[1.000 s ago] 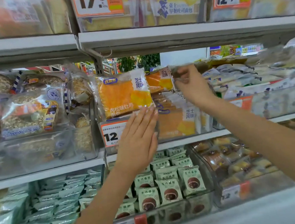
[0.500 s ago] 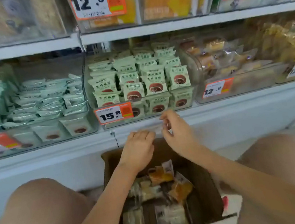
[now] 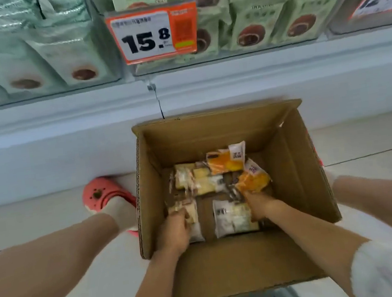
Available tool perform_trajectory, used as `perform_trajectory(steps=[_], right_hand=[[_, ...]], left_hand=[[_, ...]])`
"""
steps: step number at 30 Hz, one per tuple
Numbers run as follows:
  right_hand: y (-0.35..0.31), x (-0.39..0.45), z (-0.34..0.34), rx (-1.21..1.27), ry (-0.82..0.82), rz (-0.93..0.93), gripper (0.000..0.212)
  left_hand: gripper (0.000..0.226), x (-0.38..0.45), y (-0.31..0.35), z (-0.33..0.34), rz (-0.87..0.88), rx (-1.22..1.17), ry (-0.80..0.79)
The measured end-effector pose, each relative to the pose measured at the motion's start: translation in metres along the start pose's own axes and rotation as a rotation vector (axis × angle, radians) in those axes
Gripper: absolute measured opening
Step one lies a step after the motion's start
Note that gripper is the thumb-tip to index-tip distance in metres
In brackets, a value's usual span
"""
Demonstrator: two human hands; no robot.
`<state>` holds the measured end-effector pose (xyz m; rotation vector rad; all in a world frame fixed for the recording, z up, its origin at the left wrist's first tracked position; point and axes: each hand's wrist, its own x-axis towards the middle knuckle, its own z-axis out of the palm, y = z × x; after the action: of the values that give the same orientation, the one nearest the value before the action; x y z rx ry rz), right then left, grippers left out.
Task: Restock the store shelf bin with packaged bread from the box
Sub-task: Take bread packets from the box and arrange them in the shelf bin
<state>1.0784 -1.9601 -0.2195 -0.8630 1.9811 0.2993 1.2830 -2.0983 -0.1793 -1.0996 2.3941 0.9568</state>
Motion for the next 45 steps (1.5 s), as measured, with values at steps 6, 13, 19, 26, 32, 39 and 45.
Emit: perform_trajectory(steps=[6, 13, 19, 26, 32, 39, 45], right_hand=[[-0.034, 0.018, 0.024, -0.380, 0.057, -0.134, 0.076], [-0.048, 0.018, 0.018, -0.310, 0.053, -0.106, 0.063], [-0.051, -0.015, 0.018, -0.316, 0.036, -0.187, 0.033], [-0.057, -0.072, 0.007, 0.148, 0.633, -0.457, 0.033], [-0.063, -0.092, 0.009, 0.196, 0.791, -0.714, 0.039], [-0.063, -0.108, -0.008, 1.316, 0.489, -0.392, 0.057], [-0.061, -0.111, -0.015, 1.563, 0.138, -0.209, 0.041]], left_hand=[[0.021, 0.000, -0.013, 0.015, -0.091, -0.024, -0.034], [0.024, 0.004, -0.017, 0.018, -0.136, -0.107, -0.009], [0.011, 0.003, -0.016, 0.020, -0.305, -0.496, -0.061], [0.077, -0.010, 0.021, -0.006, -0.572, -1.557, -0.555], [0.080, -0.018, 0.023, -0.025, -0.452, -1.918, -0.460], [0.044, -0.026, 0.022, -0.020, -0.334, -1.625, -0.322], [0.063, -0.030, 0.029, -0.028, -0.162, -1.469, -0.380]])
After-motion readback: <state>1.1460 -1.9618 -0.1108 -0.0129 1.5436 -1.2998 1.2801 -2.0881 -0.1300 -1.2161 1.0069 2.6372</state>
